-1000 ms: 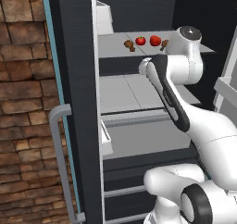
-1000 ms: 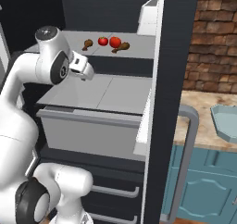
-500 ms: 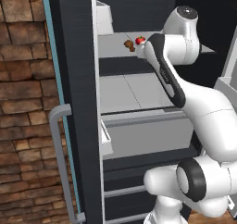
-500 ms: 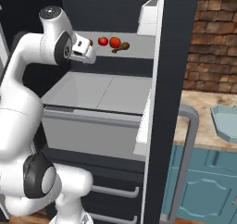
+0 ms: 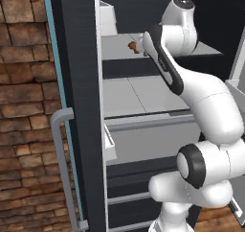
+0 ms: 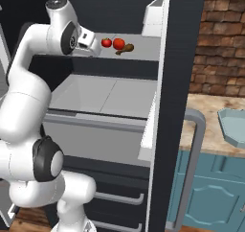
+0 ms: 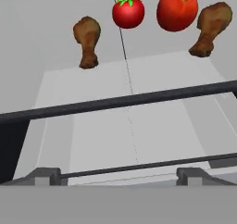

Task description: Place one tomato and one chicken drumstick in each tupperware on the nearby counter, to pack two identical lunches.

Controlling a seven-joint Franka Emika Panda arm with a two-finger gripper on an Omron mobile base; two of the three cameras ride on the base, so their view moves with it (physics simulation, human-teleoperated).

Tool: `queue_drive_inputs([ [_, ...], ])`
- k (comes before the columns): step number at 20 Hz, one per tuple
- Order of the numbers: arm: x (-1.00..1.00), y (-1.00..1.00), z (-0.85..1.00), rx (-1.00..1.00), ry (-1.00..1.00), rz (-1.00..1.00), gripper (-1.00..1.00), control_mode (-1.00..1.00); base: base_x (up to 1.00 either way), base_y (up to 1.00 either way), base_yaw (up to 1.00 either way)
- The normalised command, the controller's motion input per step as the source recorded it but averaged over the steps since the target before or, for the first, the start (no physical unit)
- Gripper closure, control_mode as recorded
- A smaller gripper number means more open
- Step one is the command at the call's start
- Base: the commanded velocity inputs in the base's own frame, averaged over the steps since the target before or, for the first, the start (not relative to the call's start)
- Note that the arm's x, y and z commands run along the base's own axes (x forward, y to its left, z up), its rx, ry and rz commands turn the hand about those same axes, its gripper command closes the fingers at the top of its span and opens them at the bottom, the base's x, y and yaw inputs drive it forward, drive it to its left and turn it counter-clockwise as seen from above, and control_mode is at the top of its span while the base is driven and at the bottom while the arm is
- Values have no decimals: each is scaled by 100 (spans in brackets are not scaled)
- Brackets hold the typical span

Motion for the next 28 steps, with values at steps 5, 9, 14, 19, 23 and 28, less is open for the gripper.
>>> queue_drive_inputs([
  [5, 60, 17, -4, -3, 0, 0, -100, -100, 0, 0, 0],
  [9, 67, 13, -4, -2, 1, 0, -100, -100, 0, 0, 0],
  [14, 72, 2, -10, -3, 0, -2, -100, -100, 0, 0, 0],
  [19, 65, 4, -10, -3, 1, -1, -100, -100, 0, 0, 0],
  [23, 66, 12, 0, 0, 4, 0, -100, -100, 0, 0, 0],
  [28, 63, 8, -4, -1, 2, 0, -100, -100, 0, 0, 0],
])
